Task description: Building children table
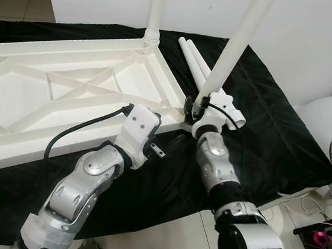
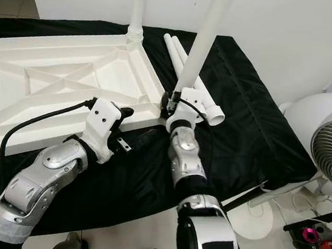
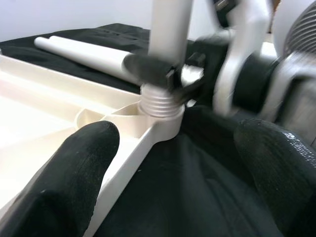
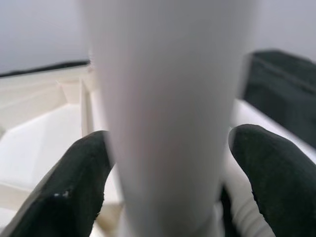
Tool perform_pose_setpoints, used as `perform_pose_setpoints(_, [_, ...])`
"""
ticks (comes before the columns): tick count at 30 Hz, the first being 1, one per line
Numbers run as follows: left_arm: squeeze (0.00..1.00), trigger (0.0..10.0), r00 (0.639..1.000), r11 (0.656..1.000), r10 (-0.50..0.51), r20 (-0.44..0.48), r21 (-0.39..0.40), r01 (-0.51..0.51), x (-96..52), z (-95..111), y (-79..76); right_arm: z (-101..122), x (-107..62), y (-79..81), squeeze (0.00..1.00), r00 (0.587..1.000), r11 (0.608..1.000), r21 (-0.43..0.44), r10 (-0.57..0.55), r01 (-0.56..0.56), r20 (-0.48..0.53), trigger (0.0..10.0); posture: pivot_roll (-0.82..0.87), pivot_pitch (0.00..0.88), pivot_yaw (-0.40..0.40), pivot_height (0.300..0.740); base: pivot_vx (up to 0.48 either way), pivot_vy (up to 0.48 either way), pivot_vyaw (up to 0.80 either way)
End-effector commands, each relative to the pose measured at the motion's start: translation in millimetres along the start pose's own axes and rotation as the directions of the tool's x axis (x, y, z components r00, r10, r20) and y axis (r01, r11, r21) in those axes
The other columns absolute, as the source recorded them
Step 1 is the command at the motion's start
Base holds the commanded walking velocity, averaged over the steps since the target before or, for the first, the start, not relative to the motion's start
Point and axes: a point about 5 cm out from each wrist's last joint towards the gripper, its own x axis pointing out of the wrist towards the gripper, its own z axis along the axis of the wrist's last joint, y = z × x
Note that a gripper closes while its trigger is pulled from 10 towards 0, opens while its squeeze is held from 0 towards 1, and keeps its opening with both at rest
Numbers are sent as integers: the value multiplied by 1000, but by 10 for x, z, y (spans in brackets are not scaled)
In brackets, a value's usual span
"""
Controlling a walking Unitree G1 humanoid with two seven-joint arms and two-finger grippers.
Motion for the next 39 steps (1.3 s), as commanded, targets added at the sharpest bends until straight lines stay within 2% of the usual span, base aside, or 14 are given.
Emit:
perform_pose_setpoints(1, [0, 10000, 1000, 1000, -12, -11, -1, 12, 8, -16, -18, -4, -33, -70, 404, 999, 999, -8, 42, -42, -6, 10000, 12, 76, -92, 740, 0, 0, 0])
perform_pose_setpoints(3, [0, 10000, 1000, 1000, -12, -11, -1, 12, 8, -16, -18, -4, -33, -70, 404, 999, 999, -8, 42, -42, -6, 10000, 12, 76, -92, 740, 0, 0, 0])
perform_pose_setpoints(4, [0, 10000, 1000, 1000, -18, -12, -1, 18, 17, -17, -27, 8, -37, -125, 0, 995, 995, -28, 96, -96, -10, 10000, 10, 73, -89, 740, 0, 0, 0])
perform_pose_setpoints(5, [0, 10000, 1000, 1000, -18, -12, -1, 18, 17, -17, -27, 8, -37, -125, 0, 995, 995, -28, 96, -96, -10, 10000, 10, 73, -89, 740, 0, 0, 0])
perform_pose_setpoints(6, [0, 10000, 999, 999, -32, -16, 2, 32, 32, -22, -49, 5, -35, -209, 0, 979, 977, -68, 202, -204, -35, 10000, 9, 72, -86, 740, 0, 0, 0])
perform_pose_setpoints(7, [0, 10000, 999, 999, -38, -17, 2, 38, 38, -24, -58, 0, -35, -237, 0, 969, 966, -83, 243, -246, -48, 10000, 9, 72, -86, 740, 0, 0, 0])
perform_pose_setpoints(8, [0, 10000, 999, 999, -38, -17, 2, 38, 38, -24, -58, 0, -35, -237, 0, 969, 966, -83, 243, -246, -48, 10000, 9, 72, -86, 740, 0, 0, 0])
perform_pose_setpoints(13, [0, 10000, 998, 998, -60, -28, 12, 60, 64, -31, -79, -12, 6, -284, 0, 907, 902, -114, 404, -417, -120, 10000, 12, 58, -75, 740, 0, 0, 0])
perform_pose_setpoints(23, [0, 10000, 996, 996, -83, -37, 39, 84, 99, -34, -119, 40, 119, -213, 0, 844, 840, -117, 507, -529, -176, 10000, 22, 51, -71, 740, 0, 0, 0])
perform_pose_setpoints(30, [0, 10000, 996, 996, -84, -30, 40, 85, 114, -16, -123, 39, 152, -213, 0, 836, 836, -117, 509, -537, -204, 10000, 26, 54, -76, 740, 0, 0, 0])
perform_pose_setpoints(31, [0, 10000, 996, 996, -80, -28, 41, 81, 112, -13, -120, 14, 156, -243, 0, 842, 845, -117, 488, -522, -231, 3451, 30, 54, -81, 740, 0, 0, 0])
perform_pose_setpoints(33, [0, 10000, 997, 996, -78, -27, 41, 79, 111, -12, -118, 4, 154, -256, 0, 843, 849, -115, 481, -516, -240, 3451, 31, 54, -82, 740, 0, 0, 0])
perform_pose_setpoints(34, [0, 10000, 997, 996, -75, -26, 41, 76, 108, -9, -115, -11, 148, -268, 0, 846, 854, -110, 473, -509, -246, 0, 32, 54, -83, 740, 0, 0, 0])
perform_pose_setpoints(39, [0, 10000, 997, 997, -69, -24, 40, 70, 102, -4, -107, -51, 127, -290, 0, 848, 862, -89, 464, -499, -255, 0, 33, 55, -84, 740, 0, 0, 0])
